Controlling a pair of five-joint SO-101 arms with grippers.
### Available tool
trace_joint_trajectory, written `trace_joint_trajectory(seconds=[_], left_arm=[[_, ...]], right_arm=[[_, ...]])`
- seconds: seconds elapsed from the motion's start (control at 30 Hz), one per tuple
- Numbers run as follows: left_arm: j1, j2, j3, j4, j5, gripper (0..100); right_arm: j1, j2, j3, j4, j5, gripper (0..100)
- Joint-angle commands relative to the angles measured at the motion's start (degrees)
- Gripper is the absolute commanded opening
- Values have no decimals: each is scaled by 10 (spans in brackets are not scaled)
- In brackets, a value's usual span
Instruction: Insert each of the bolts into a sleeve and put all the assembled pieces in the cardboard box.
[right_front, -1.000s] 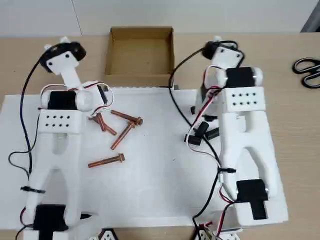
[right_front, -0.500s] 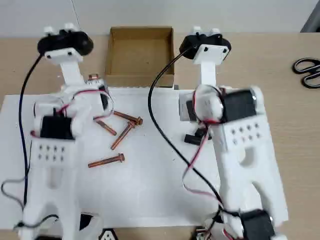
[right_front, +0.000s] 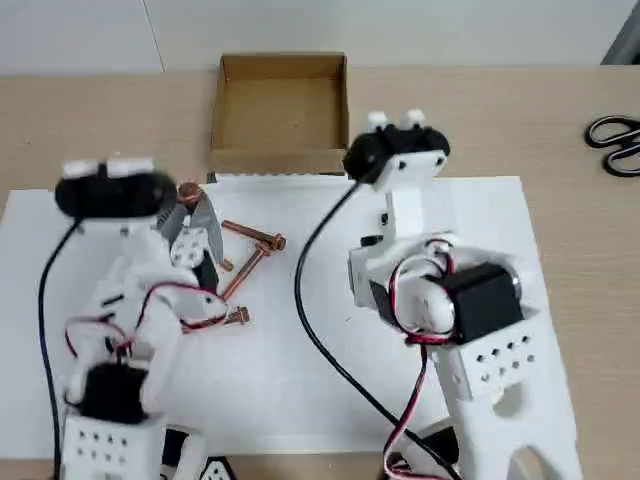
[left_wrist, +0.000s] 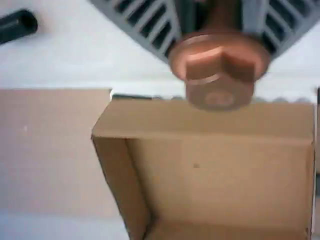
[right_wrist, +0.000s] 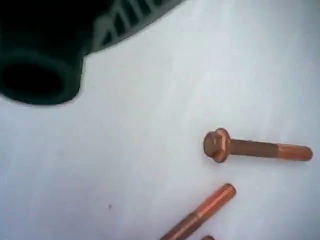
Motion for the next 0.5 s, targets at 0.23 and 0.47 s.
trace_joint_trajectory(seconds=[0.23,0.47], left_arm=[[54,-150,148,-132,12,5],[127,-178,157,-132,142,6]], right_arm=[[-88,-169,202,-157,8,3],[-91,-248,313,-272,89,3]])
